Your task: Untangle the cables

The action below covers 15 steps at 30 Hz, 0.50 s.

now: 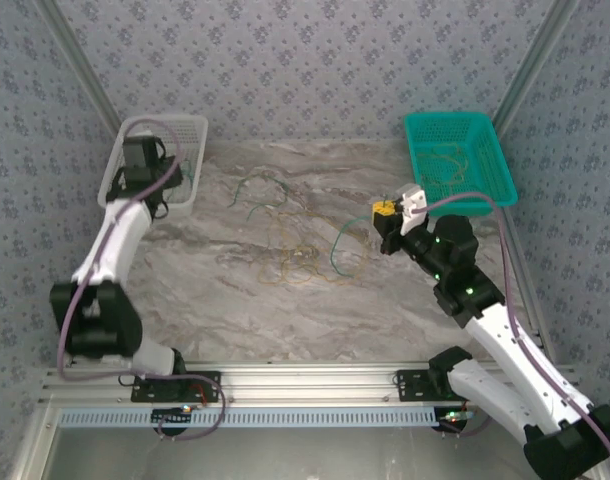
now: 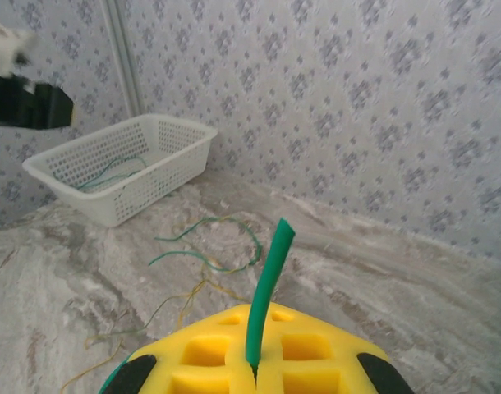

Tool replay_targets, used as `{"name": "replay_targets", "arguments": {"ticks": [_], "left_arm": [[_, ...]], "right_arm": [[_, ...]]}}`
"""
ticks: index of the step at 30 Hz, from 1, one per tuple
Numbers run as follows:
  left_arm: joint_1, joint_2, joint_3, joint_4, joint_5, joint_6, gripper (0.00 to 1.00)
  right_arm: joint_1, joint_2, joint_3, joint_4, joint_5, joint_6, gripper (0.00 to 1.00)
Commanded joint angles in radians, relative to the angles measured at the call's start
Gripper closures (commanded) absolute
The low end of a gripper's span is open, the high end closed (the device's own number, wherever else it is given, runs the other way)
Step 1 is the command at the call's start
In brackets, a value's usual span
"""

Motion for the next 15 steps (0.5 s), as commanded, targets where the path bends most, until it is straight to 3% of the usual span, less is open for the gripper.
{"name": "replay_targets", "arguments": {"ticks": [1, 3, 7, 11, 15], "left_arm": [[-0.100, -0.206, -0.212, 0.279, 0.283, -0.011, 0.21], [-0.145, -0.325, -0.365, 0.460, 0.456, -0.062, 0.12], [-0.251, -0.422, -0.501, 0.649, 0.705, -0.103, 0.08], [-0.417, -0.415, -0.520, 0.611, 0.768, 0.066, 0.03], [-0.464, -0.326, -0.520, 0.672, 0.811, 0.090, 0.01]], "right_arm": [[0.010, 0.053, 0.056, 0.051, -0.078, 0.053, 1.00], [0.013, 0.101, 0.074, 0.064, -0.106, 0.076, 1.00], [0.035, 0.174, 0.094, 0.110, -0.156, 0.110, 1.00], [0.074, 0.233, 0.125, 0.146, -0.177, 0.138, 1.00], [0.114, 0.266, 0.158, 0.150, -0.165, 0.147, 1.00]]}}
